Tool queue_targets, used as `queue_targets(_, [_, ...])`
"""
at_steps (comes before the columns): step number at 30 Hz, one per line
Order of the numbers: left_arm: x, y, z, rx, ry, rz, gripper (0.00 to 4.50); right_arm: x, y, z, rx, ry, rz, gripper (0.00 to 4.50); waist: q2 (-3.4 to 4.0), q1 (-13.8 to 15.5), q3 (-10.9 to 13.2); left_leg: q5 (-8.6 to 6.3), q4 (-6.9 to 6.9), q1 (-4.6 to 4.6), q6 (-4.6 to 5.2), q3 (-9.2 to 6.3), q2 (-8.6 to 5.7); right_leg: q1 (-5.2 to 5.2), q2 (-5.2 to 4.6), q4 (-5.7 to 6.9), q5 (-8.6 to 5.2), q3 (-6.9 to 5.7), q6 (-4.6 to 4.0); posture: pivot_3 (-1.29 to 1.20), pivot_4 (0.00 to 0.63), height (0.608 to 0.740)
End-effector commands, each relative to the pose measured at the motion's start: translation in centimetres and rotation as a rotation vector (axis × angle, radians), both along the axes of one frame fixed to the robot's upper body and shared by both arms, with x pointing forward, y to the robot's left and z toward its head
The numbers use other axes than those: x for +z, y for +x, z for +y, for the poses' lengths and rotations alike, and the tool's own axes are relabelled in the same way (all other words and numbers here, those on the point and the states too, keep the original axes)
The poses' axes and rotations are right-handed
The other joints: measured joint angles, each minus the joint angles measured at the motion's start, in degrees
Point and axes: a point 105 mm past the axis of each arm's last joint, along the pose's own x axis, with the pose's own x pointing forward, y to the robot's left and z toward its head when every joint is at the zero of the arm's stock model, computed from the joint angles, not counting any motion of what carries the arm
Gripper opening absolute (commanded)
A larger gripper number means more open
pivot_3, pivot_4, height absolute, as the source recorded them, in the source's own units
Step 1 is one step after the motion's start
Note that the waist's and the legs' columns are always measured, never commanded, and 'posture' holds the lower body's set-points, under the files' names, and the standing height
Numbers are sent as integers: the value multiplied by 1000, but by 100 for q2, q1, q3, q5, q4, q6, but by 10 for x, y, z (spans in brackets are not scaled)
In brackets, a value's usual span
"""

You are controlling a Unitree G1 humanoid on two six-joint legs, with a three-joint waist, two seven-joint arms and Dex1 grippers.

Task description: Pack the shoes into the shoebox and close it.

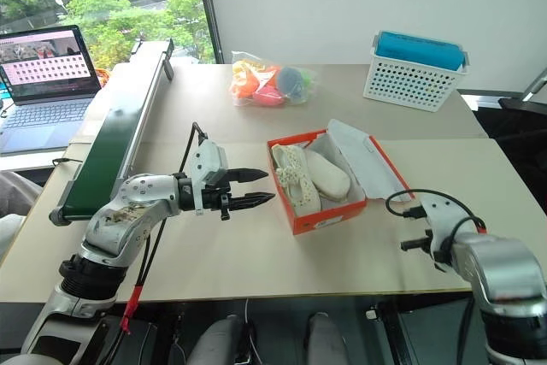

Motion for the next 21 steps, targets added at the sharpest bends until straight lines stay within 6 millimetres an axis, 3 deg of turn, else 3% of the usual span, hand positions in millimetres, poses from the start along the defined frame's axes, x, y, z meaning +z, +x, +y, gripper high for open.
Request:
queue_targets(1, [11, 0, -2, -18, -7, -43, 2440, 9, 22, -6, -75, 90, -86, 76, -1, 10, 0, 0, 1, 0, 1, 0, 1, 2, 0, -2, 1, -2, -1, 0, 150, 699])
queue_targets(9, [14, 2, -1, -9, -9, -45, 2440, -2, 55, -20, -388, 505, -122, 76, 0, 61, 0, -1, 7, 0, 3, -1, -2, 12, 0, -7, 8, -9, 3, 0, 150, 699])
queue_targets(16, [15, 3, 0, 3, -14, -48, 2440, -15, 61, -30, -618, 740, -82, 76, 1, 47, 0, -1, 7, 1, 4, 0, -2, 17, -1, -8, 9, -10, 2, 0, 150, 699])
queue_targets(21, [17, 5, 1, 16, -18, -53, 2440, -27, 74, -19, -736, 936, -90, 76, 1, -7, 0, -1, 7, 11, 4, -1, -2, 32, -1, -11, 10, -12, 3, 0, 150, 699])
